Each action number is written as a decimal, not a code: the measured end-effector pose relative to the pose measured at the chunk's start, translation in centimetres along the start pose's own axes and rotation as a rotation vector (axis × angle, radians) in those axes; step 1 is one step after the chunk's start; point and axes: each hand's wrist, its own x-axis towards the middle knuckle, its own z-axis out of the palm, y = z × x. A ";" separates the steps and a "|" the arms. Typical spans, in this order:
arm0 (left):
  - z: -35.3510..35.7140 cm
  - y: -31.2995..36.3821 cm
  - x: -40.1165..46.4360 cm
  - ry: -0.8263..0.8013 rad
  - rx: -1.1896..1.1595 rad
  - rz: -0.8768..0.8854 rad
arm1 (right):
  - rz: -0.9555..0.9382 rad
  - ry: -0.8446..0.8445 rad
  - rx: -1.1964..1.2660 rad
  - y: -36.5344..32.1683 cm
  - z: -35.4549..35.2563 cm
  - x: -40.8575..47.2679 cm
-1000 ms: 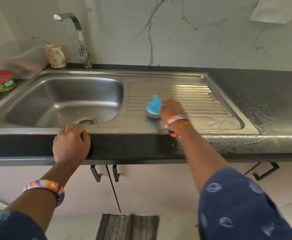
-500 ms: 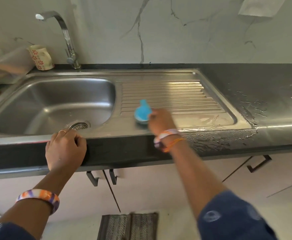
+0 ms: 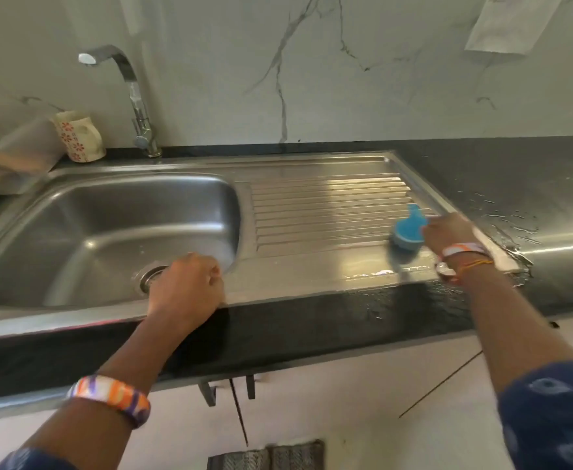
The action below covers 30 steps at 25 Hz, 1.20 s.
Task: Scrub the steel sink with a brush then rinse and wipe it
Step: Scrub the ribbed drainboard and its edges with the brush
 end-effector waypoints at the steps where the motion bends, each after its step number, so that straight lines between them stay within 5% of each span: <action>1: 0.5 0.6 1.9 -0.030 -0.020 0.081 | 0.044 0.059 0.037 0.1 0.6 0.1; 7: 3.7 3.9 10.9 -0.181 0.022 0.239 | -0.295 -0.098 0.032 -5.0 8.6 -2.6; 13: 5.3 5.1 13.3 -0.262 0.019 0.464 | 0.303 0.113 -0.248 9.2 -2.0 5.9; 15: 6.1 6.2 13.7 -0.274 0.008 0.512 | 0.409 0.176 -0.158 10.9 -3.6 6.5; 20: 7.2 8.3 15.1 -0.334 -0.083 0.416 | 0.126 0.062 0.117 3.7 2.9 0.5; 23: 7.1 8.2 15.6 -0.373 -0.127 0.364 | -0.048 -0.007 0.059 1.2 4.5 -1.9; 28: 6.9 8.5 14.9 -0.334 -0.121 0.360 | 0.408 0.224 -0.127 10.0 -2.3 4.3; 30: 6.8 8.7 14.9 -0.331 -0.108 0.353 | 0.415 0.239 -0.151 10.2 -2.2 4.8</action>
